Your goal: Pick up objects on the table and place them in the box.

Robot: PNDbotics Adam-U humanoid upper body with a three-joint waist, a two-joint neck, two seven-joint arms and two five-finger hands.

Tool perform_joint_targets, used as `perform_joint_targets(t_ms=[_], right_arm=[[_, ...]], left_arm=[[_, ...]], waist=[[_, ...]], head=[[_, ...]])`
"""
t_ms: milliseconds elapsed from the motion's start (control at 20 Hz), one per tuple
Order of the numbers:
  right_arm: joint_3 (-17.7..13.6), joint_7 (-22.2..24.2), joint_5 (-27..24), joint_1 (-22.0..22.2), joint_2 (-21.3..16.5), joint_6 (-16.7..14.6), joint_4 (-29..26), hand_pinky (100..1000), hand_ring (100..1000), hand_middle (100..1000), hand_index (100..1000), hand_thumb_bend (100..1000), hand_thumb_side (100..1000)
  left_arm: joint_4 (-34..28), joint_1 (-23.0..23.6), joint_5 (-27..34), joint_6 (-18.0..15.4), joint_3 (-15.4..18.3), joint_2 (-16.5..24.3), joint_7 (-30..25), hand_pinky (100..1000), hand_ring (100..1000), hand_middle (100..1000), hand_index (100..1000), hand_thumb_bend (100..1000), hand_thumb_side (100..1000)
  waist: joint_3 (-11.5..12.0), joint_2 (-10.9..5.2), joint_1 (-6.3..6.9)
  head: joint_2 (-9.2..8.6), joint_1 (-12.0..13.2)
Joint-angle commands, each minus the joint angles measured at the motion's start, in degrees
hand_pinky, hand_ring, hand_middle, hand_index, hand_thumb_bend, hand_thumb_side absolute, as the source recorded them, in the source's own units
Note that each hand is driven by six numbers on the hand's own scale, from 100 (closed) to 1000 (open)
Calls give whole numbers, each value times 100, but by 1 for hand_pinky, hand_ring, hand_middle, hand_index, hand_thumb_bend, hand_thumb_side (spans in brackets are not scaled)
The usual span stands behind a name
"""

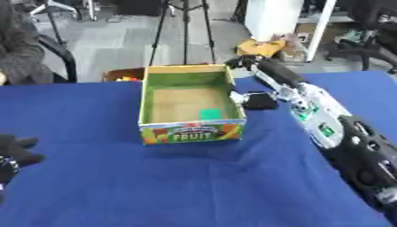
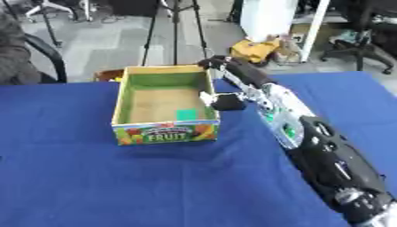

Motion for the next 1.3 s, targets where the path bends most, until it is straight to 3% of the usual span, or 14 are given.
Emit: perform_joint_targets(t_ms=[50,600,950,1300], right_arm=[[81,57,-361,92,-126,41,-631,788,835,746,884,100,518],[217,564,-1437,916,221,663,-1848,782,833,706,852,100,618],[184,750,-2109,1082,291,868,-2133,781,835,696,848,100,643],[138,776,-2277,1180,370,1027,-2206,779,836,690,844,100,646]], left_arm=[[-69,2,-39,-16,81,84,58,745,812,562,770,733,744],[-38,32,-88,-15,114,79,101,745,813,562,768,733,746],[2,80,-123,-22,129,75,113,741,814,561,767,730,751],[39,123,-144,-33,115,59,93,731,814,559,766,727,758]], waist=[[-87,-152,14],[-370,-180,26],[-424,-204,32],[-480,-203,53]], head=[[56,166],[97,386],[205,437],[287,456]])
